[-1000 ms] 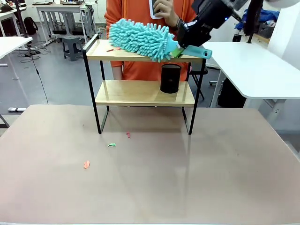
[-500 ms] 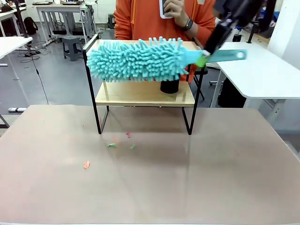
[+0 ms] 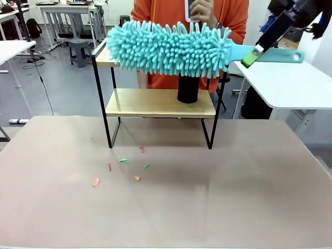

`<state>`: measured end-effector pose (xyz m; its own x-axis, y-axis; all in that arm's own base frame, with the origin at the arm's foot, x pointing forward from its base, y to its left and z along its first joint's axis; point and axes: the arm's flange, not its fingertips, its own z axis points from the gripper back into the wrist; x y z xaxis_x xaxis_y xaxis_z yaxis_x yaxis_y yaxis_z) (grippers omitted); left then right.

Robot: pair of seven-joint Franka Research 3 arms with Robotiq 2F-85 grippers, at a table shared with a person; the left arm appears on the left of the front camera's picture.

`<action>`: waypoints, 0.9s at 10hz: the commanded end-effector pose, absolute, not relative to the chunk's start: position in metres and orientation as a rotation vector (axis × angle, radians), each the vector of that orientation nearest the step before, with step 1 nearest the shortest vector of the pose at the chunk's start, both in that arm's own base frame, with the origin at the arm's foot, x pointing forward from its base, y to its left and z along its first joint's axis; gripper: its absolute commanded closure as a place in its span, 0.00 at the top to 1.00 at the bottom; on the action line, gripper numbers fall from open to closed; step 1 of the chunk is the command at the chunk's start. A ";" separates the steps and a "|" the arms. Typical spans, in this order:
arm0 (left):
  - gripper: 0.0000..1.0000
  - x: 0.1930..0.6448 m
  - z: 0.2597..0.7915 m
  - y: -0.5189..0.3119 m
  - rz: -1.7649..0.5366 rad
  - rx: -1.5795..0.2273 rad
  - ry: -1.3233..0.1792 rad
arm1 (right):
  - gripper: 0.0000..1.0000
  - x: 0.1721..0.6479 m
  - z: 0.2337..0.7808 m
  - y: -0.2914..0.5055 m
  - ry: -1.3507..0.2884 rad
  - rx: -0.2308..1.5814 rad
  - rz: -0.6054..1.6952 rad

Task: Clean the shelf.
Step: Clean the remaining tier of the Shelf with the Duster once objects are removed.

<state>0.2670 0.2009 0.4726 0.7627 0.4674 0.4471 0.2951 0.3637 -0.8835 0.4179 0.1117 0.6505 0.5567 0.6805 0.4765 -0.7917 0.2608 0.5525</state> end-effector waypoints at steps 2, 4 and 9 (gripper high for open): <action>1.00 0.267 0.473 0.199 0.109 -1.235 -0.772 | 0.12 0.370 0.669 0.038 -0.562 1.040 0.729; 1.00 0.267 0.473 0.199 0.109 -1.235 -0.772 | 0.12 0.320 0.651 -0.038 -0.705 0.945 0.388; 1.00 0.267 0.473 0.199 0.109 -1.235 -0.772 | 0.12 0.249 0.544 -0.124 -0.348 0.908 -0.217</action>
<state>0.2667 0.2009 0.4727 0.7623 0.4677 0.4474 0.2953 0.3639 -0.8834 0.2479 -0.1408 0.5412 0.8762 -0.3261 0.3548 -0.0767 0.6324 0.7708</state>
